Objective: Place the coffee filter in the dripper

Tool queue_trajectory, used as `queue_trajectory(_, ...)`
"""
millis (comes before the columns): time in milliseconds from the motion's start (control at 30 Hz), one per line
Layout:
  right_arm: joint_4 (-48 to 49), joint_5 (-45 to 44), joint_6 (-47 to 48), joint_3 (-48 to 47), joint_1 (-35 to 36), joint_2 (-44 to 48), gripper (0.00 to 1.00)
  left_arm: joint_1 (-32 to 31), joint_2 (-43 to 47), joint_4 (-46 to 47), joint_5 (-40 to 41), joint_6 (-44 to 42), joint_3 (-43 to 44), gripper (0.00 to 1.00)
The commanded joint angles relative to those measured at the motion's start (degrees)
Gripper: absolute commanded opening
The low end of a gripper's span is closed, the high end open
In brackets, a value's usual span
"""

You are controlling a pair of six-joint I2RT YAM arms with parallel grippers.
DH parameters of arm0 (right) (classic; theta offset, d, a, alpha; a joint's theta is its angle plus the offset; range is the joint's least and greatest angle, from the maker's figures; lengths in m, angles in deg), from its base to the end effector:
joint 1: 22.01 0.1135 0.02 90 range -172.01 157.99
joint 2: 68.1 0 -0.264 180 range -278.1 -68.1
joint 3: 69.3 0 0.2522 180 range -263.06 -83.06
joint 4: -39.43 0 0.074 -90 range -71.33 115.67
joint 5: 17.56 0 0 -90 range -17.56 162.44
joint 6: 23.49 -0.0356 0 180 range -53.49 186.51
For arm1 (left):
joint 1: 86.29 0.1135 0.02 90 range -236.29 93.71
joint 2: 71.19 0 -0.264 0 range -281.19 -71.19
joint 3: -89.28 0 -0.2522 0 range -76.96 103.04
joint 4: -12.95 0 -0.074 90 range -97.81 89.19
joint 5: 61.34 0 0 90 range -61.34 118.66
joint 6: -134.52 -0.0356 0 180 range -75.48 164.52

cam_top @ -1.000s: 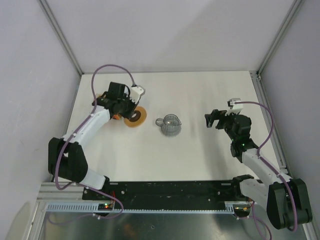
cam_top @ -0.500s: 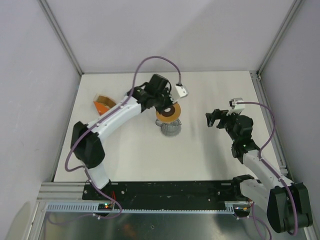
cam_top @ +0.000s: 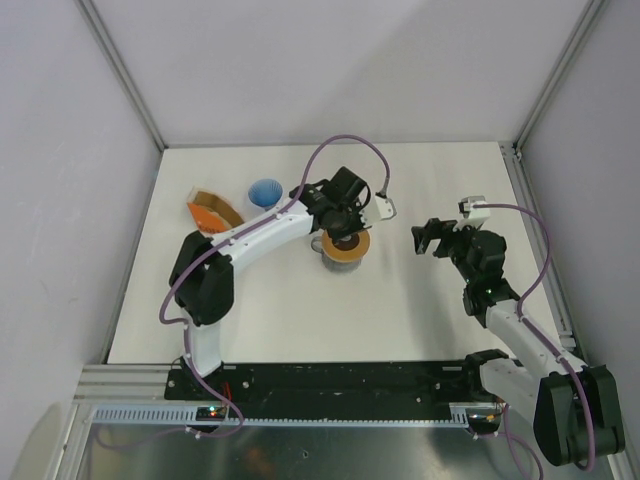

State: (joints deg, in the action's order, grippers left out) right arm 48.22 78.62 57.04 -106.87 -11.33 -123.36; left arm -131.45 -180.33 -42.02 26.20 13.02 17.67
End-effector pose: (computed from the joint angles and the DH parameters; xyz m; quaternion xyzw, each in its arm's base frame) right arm 0.2134 0.0441 0.2369 -0.0431 0.7583 0.1539 0.6320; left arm 0.2954 -0.2992 0.2691 0.5975 0.7455 -0.0554 0.2901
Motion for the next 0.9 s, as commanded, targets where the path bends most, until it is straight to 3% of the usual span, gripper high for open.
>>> queue_trajectory(0, 0.96, 0.07, -0.41, -2.38, -0.45, 0.52, 0.99, -0.34, -0.04, 0.9, 2.19, -1.19, 2.64, 0.0)
queue_trajectory(467, 1.09, 0.68, -0.73, -2.33, -1.09, 0.58, 0.99, -0.35, -1.76, 0.96, 3.25, -0.86, 1.62, 0.02)
queue_trajectory(567, 0.88, 0.6, -0.74, -2.37, -1.17, 0.53, 0.99, -0.36, -1.22, 0.87, 2.94, -0.4, 1.42, 0.12)
queue_trajectory(633, 0.95, 0.6, -0.77, -2.38, -1.18, 0.47, 0.99, -0.32, -0.34, 0.94, 2.91, -0.24, 1.41, 0.3)
queue_trajectory(700, 1.13, 0.75, -0.91, -2.38, -1.23, 0.37, 0.99, -0.37, 0.54, 0.95, 2.9, -0.03, 1.67, 0.42)
queue_trajectory(867, 1.31, 1.09, -1.13, -2.38, -1.2, 0.21, 0.99, -0.35, 2.09, 0.95, 4.11, -0.23, 3.37, 0.51)
